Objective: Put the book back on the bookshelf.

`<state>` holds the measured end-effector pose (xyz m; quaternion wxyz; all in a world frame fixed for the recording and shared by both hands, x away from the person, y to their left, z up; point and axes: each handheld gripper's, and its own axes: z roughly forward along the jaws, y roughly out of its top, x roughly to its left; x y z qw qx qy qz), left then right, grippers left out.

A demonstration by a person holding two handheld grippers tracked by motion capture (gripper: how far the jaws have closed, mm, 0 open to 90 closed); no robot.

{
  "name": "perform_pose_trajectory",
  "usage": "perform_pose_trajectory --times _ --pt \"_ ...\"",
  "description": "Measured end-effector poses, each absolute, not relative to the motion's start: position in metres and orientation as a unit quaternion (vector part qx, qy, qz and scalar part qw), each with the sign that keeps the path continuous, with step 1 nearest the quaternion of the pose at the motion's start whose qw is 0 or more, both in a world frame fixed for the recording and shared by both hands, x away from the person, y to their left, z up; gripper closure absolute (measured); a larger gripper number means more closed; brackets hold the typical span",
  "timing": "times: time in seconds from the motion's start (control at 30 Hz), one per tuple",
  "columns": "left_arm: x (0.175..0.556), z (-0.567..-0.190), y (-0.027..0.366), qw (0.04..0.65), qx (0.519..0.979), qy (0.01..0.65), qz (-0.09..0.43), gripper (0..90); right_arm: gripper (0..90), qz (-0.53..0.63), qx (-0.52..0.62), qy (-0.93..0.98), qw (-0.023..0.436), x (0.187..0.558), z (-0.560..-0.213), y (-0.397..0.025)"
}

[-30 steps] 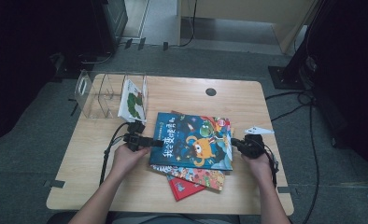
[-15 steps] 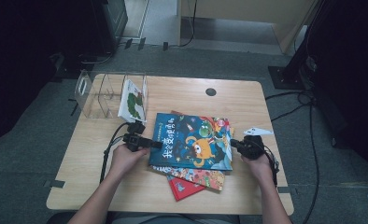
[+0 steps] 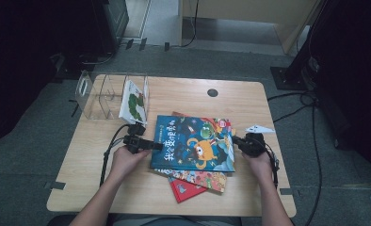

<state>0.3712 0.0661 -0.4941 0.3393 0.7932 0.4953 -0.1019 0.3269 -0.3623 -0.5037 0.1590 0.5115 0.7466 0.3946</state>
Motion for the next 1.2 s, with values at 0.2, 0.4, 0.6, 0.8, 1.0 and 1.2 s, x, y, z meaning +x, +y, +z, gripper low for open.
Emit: perform_pose_trajectory --times 0.2,0.4,0.6,0.8,1.0,1.2 --pt "0.37 -0.494 0.068 0.339 0.786 0.504 -0.115 45.7 90.0 0.403 0.5 0.752 0.146 0.329 -0.505 -0.36" --pt "0.359 -0.471 0.08 0.357 0.779 0.504 -0.111 51.3 90.0 0.41 0.488 0.761 0.12 0.327 -0.505 -0.359" --pt "0.362 -0.437 0.102 0.352 0.778 0.506 -0.119 58.3 90.0 0.42 0.464 0.773 0.104 0.327 -0.506 -0.344" --pt "0.369 -0.396 0.114 0.343 0.779 0.509 -0.132 63.0 90.0 0.435 0.441 0.781 0.085 0.329 -0.508 -0.325" --pt "0.379 -0.363 0.114 0.35 0.773 0.504 -0.161 67.3 90.0 0.444 0.413 0.792 0.073 0.331 -0.509 -0.306" --pt "0.387 -0.328 0.107 0.339 0.792 0.49 -0.137 70.0 90.0 0.448 0.395 0.799 0.069 0.33 -0.509 -0.287"
